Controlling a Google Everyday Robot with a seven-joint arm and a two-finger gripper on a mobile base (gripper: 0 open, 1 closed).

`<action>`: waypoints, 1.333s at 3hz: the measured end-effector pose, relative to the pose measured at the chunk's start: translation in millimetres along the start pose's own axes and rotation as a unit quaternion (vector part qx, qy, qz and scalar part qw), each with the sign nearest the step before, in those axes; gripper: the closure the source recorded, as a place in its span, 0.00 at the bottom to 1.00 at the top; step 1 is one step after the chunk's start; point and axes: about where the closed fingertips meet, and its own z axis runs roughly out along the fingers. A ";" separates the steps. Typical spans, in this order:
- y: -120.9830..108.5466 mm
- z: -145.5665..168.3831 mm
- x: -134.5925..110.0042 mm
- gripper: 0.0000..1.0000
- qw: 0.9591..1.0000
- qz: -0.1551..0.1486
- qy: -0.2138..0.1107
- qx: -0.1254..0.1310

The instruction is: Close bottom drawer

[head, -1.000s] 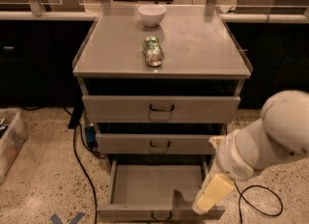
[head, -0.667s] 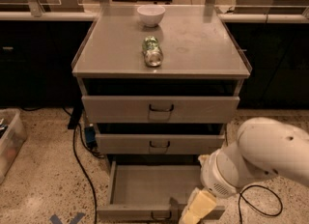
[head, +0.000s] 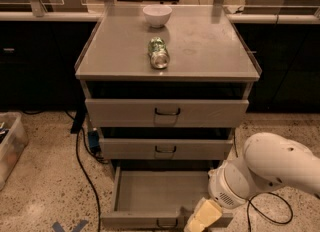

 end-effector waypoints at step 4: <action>-91.6 140.2 45.7 0.00 0.998 -0.008 -0.048 -0.049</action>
Offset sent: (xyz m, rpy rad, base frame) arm 0.0379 0.0138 -0.1450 0.0714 -0.0010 0.0233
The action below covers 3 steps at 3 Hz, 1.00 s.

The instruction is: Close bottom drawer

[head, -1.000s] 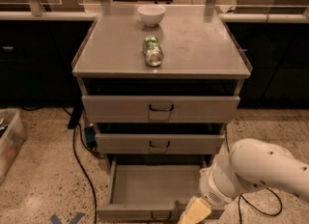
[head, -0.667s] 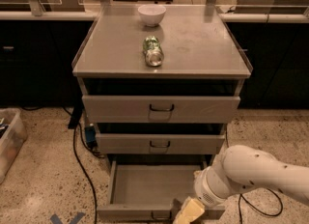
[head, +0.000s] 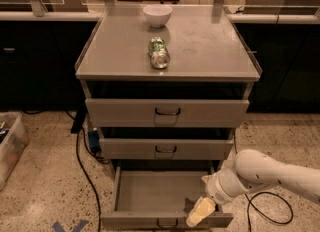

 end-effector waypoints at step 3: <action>-30.5 30.5 50.7 0.00 1.000 0.025 0.005 -0.010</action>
Offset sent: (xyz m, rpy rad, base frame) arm 0.0050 -0.0295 -0.0253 0.0334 0.0468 -0.0190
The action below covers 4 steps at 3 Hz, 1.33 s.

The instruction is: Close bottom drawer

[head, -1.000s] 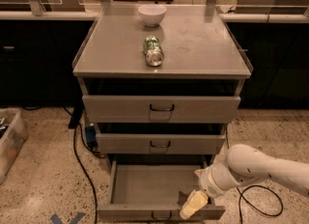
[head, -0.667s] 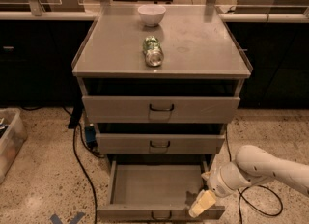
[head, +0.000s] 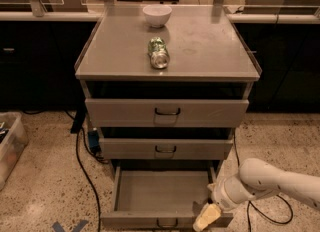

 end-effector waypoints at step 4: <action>-19.4 38.4 45.9 0.89 0.997 0.027 0.017 0.068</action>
Offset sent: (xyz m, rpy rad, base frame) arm -0.0078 -0.0122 -0.0421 -0.0530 0.0109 -0.0581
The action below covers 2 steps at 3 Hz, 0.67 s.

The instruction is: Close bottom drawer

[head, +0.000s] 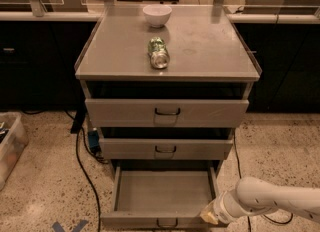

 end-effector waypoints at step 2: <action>-46.3 53.5 66.4 1.00 0.994 0.091 -0.011 0.056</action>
Offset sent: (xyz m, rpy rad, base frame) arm 0.0054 -0.0835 -0.1287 0.0052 0.0316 -0.3435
